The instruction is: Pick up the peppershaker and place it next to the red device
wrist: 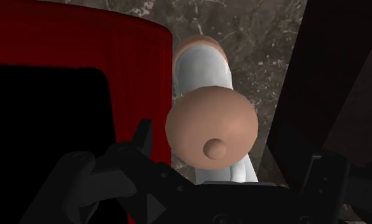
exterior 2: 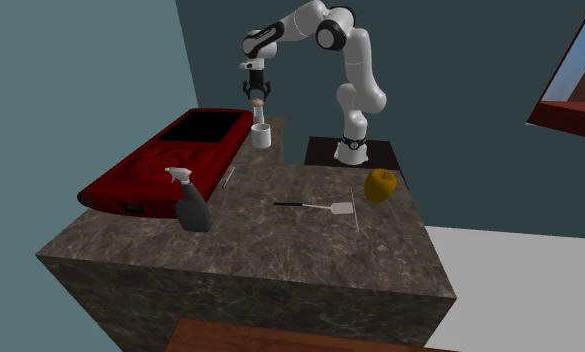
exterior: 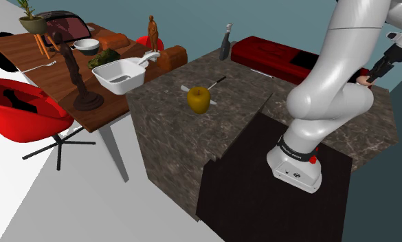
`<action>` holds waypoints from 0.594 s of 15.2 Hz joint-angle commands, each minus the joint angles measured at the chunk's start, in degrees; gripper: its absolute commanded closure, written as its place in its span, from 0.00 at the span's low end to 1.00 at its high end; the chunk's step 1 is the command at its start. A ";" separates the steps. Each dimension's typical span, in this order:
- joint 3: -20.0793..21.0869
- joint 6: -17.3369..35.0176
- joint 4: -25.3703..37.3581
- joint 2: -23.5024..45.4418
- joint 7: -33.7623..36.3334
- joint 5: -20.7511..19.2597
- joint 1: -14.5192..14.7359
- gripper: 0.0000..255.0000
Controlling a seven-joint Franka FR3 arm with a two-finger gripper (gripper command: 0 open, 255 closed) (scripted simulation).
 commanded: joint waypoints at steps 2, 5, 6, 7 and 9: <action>-1.96 -3.97 3.50 -1.68 1.63 -2.36 0.92 0.00; -2.50 -5.22 4.62 -2.17 2.06 -3.02 1.14 0.00; -2.50 -5.22 4.62 -2.16 2.06 -3.02 1.14 0.00; -2.51 -5.22 4.62 -2.16 2.06 -3.02 1.14 0.00; -2.50 -5.22 4.62 -2.16 2.06 -3.02 1.14 0.00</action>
